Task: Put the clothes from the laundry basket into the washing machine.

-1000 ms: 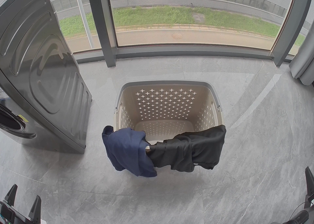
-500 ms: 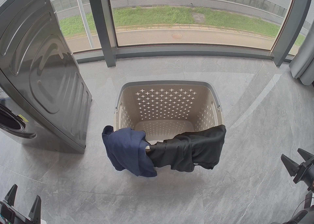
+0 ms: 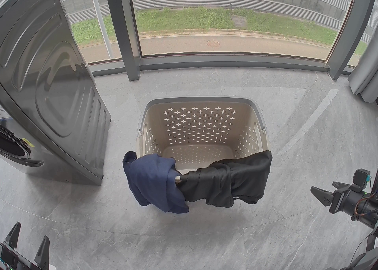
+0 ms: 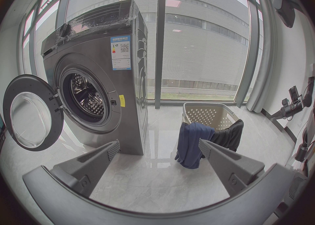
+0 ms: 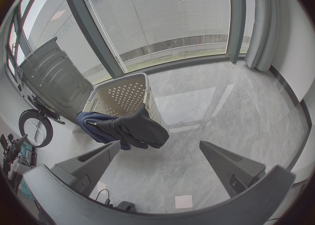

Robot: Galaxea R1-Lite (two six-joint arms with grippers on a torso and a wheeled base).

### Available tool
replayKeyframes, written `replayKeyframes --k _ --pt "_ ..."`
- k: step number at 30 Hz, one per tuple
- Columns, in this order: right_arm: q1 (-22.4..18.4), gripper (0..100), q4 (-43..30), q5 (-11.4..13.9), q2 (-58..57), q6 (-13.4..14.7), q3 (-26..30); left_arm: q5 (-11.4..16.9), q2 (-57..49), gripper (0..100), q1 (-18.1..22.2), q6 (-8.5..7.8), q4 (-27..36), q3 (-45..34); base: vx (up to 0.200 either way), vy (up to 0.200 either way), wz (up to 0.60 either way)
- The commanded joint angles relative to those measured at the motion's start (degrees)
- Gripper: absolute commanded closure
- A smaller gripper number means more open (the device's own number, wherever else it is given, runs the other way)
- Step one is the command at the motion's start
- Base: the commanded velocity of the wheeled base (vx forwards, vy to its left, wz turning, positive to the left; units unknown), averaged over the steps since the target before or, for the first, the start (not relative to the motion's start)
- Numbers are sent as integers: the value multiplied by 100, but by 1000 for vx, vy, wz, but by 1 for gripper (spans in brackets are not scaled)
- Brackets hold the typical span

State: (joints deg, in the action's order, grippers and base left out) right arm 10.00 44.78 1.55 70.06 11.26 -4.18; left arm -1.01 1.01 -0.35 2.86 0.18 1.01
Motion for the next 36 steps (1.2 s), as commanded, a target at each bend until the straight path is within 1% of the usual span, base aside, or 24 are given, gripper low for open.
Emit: replayKeyframes --k 1,4,8,15,17,19,22,25,29,33,34,36 --pt "99 0 840 -23 1432 34 75 -4 -101 0 0 4 -1 -92 0 0 0" --pt "284 0 1174 -49 1801 43 102 -4 -101 0 0 4 -1 -92 0 0 0" --pt "591 0 1332 -85 2091 139 40 -4 -101 0 0 4 -1 -92 0 0 0" --pt "1119 0 1604 -401 2539 289 -250 -4 -101 0 0 4 -1 -92 0 0 0" --pt "1206 0 1631 -445 2583 333 -320 -4 -101 0 0 4 -1 -92 0 0 0" --pt "1400 0 1640 -542 2697 412 -470 -4 -101 0 0 4 -1 -92 0 0 0" --pt "1576 0 1648 -612 2873 464 -663 -4 -101 0 0 4 -1 -92 0 0 0" --pt "1593 0 1692 -682 3172 473 -883 -4 -101 0 0 4 -1 -92 0 0 0" --pt "1602 0 1824 -691 3453 473 -1006 -4 -101 0 0 4 -1 -92 0 0 0" --pt "1593 0 2308 -700 3954 464 -1129 -4 -101 0 0 4 -1 -92 0 0 0" --pt "1593 0 2325 -700 3972 456 -1129 -4 -101 0 0 4 -1 -92 0 0 0" --pt "1602 0 2642 -700 4235 447 -1190 -4 -101 0 0 4 -1 -92 0 0 0"
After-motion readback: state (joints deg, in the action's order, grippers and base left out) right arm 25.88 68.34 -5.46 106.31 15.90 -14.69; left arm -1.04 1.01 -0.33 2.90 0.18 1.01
